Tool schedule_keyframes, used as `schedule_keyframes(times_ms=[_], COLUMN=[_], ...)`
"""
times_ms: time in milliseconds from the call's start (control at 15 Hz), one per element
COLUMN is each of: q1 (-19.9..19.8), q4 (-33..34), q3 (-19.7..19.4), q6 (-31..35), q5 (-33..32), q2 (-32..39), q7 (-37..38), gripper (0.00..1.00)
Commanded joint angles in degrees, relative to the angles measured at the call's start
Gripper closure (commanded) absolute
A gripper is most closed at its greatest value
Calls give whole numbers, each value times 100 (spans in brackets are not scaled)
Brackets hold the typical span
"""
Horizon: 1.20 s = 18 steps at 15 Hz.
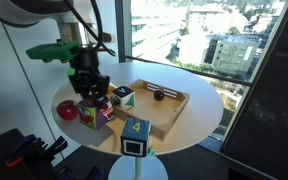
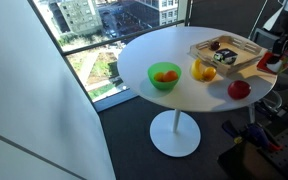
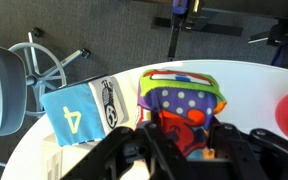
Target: Put the orange and yellow dice in the green bowl
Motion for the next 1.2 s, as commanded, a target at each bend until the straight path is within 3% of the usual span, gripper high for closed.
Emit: schedule_keyframes(times_ms=[0, 1133], q1=[105, 951], q4=[184, 1090], q3=[89, 384], q6=[-268, -83], q5=[80, 835], q2=[-276, -124], q7=[-115, -279], gripper=[83, 83])
